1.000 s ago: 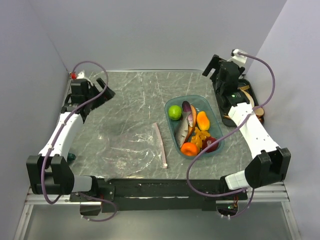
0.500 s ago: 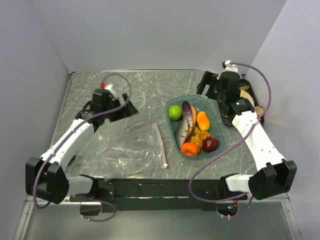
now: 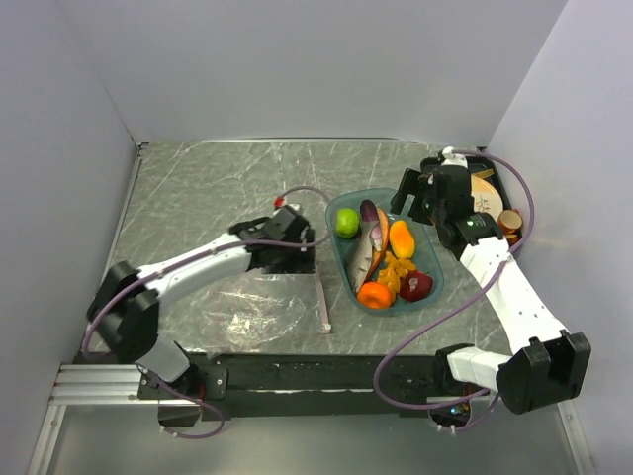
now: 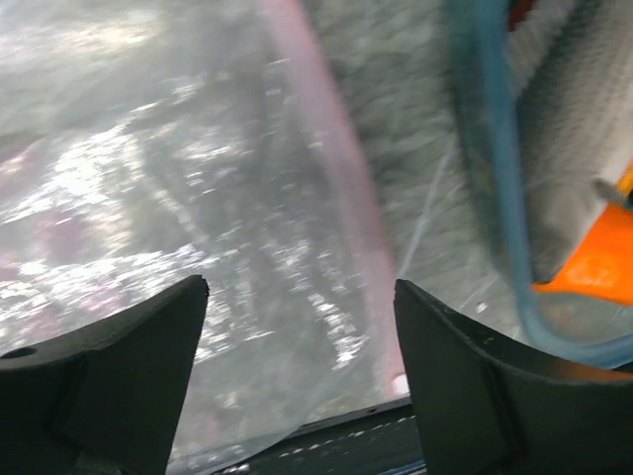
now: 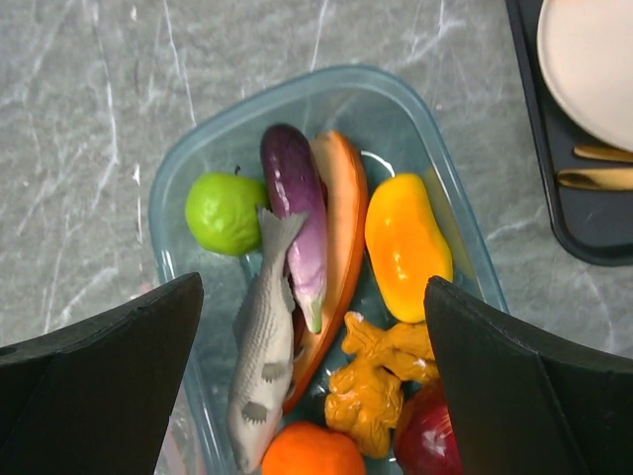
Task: Place the food in the zip-top bag and seal the zipper
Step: Adjust the zipper food storage bag at the center of the board.
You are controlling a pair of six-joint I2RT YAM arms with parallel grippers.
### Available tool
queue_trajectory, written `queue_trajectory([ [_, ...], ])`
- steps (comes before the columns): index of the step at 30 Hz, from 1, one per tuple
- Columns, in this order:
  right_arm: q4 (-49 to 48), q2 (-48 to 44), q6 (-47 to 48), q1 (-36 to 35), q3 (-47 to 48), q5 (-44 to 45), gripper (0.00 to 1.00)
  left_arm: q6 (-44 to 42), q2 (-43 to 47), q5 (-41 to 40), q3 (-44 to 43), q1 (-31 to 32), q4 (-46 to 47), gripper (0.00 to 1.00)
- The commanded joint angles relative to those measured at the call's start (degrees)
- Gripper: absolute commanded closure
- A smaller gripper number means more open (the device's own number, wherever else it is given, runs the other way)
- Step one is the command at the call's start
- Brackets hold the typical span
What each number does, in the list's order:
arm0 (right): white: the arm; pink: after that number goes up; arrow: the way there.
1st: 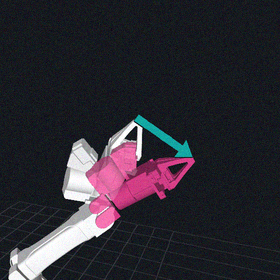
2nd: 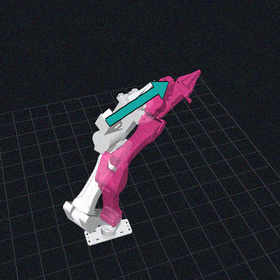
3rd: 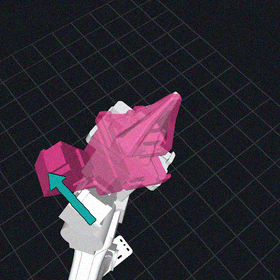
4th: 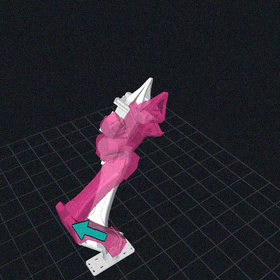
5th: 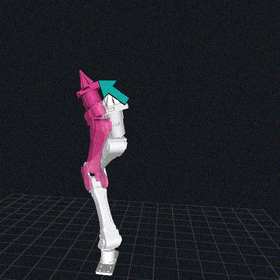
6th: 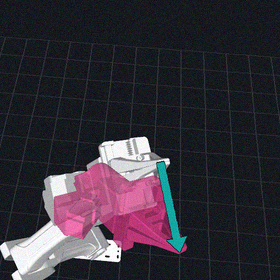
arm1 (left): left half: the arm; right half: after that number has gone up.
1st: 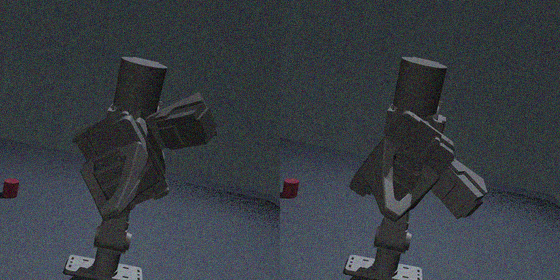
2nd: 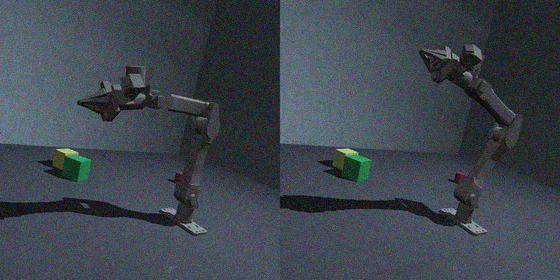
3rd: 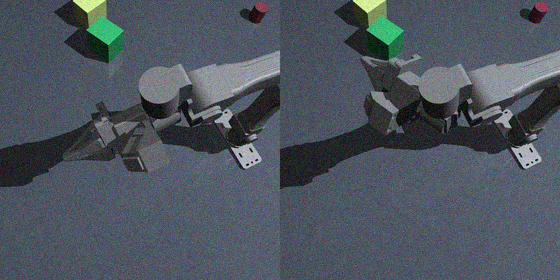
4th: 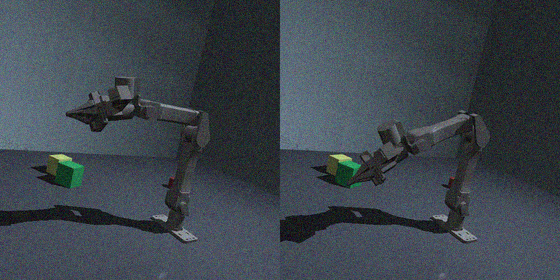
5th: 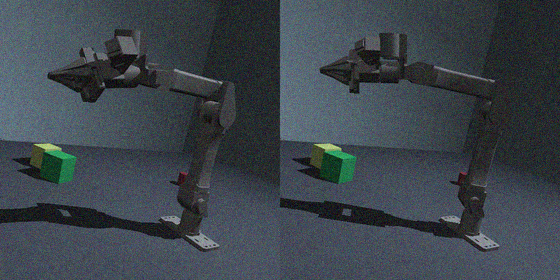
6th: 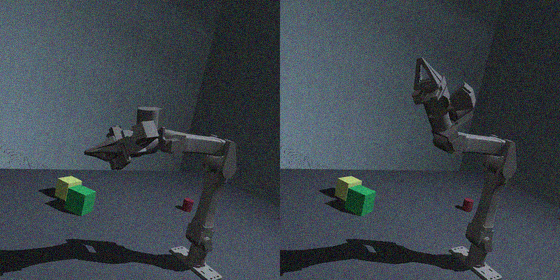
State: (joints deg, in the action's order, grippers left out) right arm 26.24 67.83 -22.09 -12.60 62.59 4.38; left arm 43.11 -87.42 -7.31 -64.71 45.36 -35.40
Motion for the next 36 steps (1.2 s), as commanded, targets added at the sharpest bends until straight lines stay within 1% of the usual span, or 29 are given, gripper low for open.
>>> queue_trajectory([
  [1,-1.01,-0.6,-1.73,0.03,-0.01,-1.39,0.0,2.86,-5.65,-3.5,-8.57,3.5,-3.89,0.21],
  [2,-1.1,-0.42,-1.82,-0.05,0.08,-1.48,0.0,2.94,-7.75,-3.41,-9.38,3.85,-4.59,0.21],
  [3,-1.19,-0.16,-1.91,0.03,0.08,-1.83,0.0,3.12,-8.55,-2.54,-10.43,4.12,-4.59,0.26],
  [6,-1.8,0.37,-2.26,0.03,0.08,-2.01,0.0,3.99,-10.4,-1.57,-10.96,4.03,-3.72,0.35],
  [8,-1.72,0.28,-2.0,0.03,0.34,-1.84,0.0,4.35,-11.81,-1.74,-11.67,4.12,-4.15,0.37],
  [9,-1.72,0.28,-1.82,0.03,0.34,-1.75,0.0,4.44,-12.33,-1.65,-12.54,4.12,-4.59,0.41],
  [11,-1.81,-0.24,-1.56,0.12,0.26,-0.87,0.0,4.7,-13.74,-1.57,-13.34,4.21,-4.77,0.42],
  [16,-1.46,-1.47,-0.33,0.56,0.08,-0.16,0.0,5.4,-16.46,-1.65,-15.53,4.21,-4.33,0.34],
  [19,-1.45,-2.18,0.2,0.65,-0.27,0.01,0.0,5.4,-18.83,-0.78,-16.85,4.38,-4.94,0.37],
  [20,-1.45,-2.35,0.29,0.73,-0.62,0.27,0.0,5.49,-19.36,-0.69,-17.03,4.38,-5.12,0.4],
  [22,-1.45,-2.79,0.29,0.82,-0.62,0.71,0.0,5.84,-20.07,-0.77,-16.68,4.64,-4.77,0.43],
  [23,-1.45,-2.88,0.29,0.91,-0.89,0.72,0.0,5.93,-20.16,-0.69,-16.16,4.65,-4.42,0.47],
  [25,-1.63,-3.14,0.38,1.0,-1.15,0.54,0.0,5.76,-20.34,-0.69,-15.8,4.56,-4.16,0.5],
  [28,-1.89,-2.97,0.29,1.09,-1.5,0.1,0.0,5.32,-20.95,-1.3,-16.41,4.65,-4.68,0.64],
  [29,-1.98,-2.8,0.29,1.09,-1.5,0.1,0.0,5.31,-21.13,-1.82,-17.11,4.56,-5.64,0.74],
  [31,-1.89,-2.62,0.2,1.17,-1.68,0.1,0.0,4.88,-20.95,-3.32,-17.56,4.64,-6.17,0.82],
  [32,-1.89,-2.53,0.2,1.17,-1.68,0.01,0.0,4.61,-20.78,-3.93,-17.91,4.56,-6.52,0.9],
  [34,-1.98,-2.27,0.03,1.26,-1.94,-0.07,0.0,3.3,-20.34,-5.69,-18.26,4.56,-7.05,0.94],
  [35,-1.98,-2.18,-0.06,1.26,-1.94,-0.25,0.0,2.86,-20.25,-6.57,-18.61,4.47,-7.31,0.98],
  [36,-2.07,-2.0,-0.24,1.35,-2.03,-0.25,0.0,2.33,-20.08,-7.45,-18.79,4.47,-7.75,0.99],
])
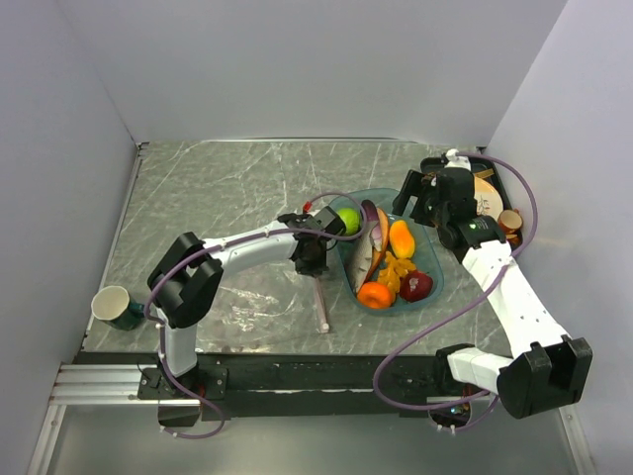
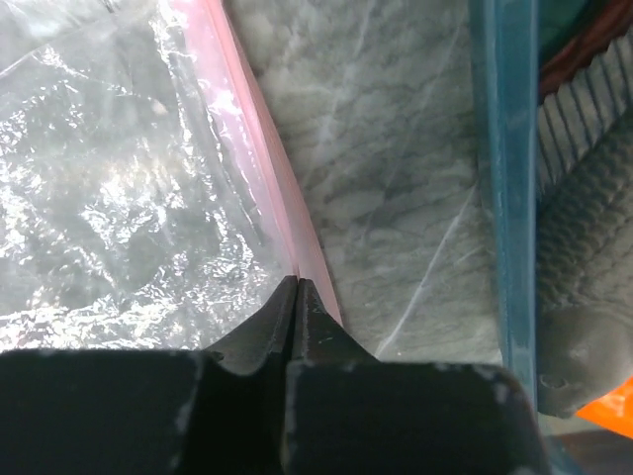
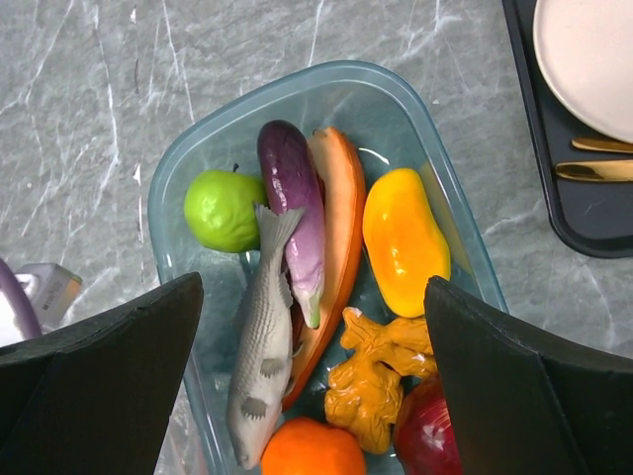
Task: Place the food in the zip-top bag and seal the zipper
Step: Adjust the zipper food storage bag at the center of the board.
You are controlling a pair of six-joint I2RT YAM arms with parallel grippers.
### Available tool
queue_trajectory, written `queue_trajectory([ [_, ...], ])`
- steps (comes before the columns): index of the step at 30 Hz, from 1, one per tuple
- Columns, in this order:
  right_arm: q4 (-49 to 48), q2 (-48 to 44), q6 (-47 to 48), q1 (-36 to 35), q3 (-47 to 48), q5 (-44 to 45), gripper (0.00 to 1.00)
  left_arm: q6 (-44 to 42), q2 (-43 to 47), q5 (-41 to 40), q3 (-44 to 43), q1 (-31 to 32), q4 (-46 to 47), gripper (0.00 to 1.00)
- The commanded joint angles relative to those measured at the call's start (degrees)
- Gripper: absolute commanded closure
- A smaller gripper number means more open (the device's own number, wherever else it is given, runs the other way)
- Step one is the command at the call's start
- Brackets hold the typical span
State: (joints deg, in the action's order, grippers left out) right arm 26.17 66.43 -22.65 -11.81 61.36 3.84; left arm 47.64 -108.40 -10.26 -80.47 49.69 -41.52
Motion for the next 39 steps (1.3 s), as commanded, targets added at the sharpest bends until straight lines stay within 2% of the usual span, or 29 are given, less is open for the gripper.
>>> queue_trajectory([
  [1,-2.0,-0.52,0.24,0.56,-0.81,0.21,0.0,-3.94,1.0,-5.72,-3.12,-0.12,-1.55,0.99],
  [14,-3.15,5.8,-3.1,0.74,1.21,-0.32,0.0,-25.39,3.46,-3.37,-3.2,-10.92,5.04,0.99],
  [23,-2.88,9.68,-3.8,1.18,3.06,0.73,0.0,-35.5,-2.52,4.89,-11.9,-11.11,3.28,0.99],
  [29,-2.97,10.2,-3.36,1.79,3.5,1.0,0.0,-37.0,-2.43,1.57,-12.09,-10.32,0.92,0.99],
  [31,-3.06,10.38,-3.36,2.14,3.5,0.65,0.0,-35.34,-1.73,0.25,-11.56,-10.32,-0.22,0.94],
  [32,-3.23,10.56,-3.45,2.23,3.5,0.3,0.0,-34.9,-1.55,0.42,-11.12,-10.32,-0.23,0.7],
  [33,-3.5,10.65,-3.45,2.49,3.5,0.03,0.0,-32.89,-1.2,0.51,-10.94,-10.32,0.03,0.55],
  [35,-3.58,11.08,-3.45,2.76,3.5,-0.06,0.0,-30.69,-1.29,2.08,-10.94,-10.14,0.21,0.57],
  [37,-3.41,11.35,-3.36,3.2,3.85,-0.49,0.0,-25.68,-1.9,2.0,-11.55,-9.88,0.03,0.4],
  [39,-3.32,11.53,-2.92,3.46,4.11,-0.58,0.0,-21.65,-2.43,2.88,-11.64,-9.44,0.38,0.41],
])
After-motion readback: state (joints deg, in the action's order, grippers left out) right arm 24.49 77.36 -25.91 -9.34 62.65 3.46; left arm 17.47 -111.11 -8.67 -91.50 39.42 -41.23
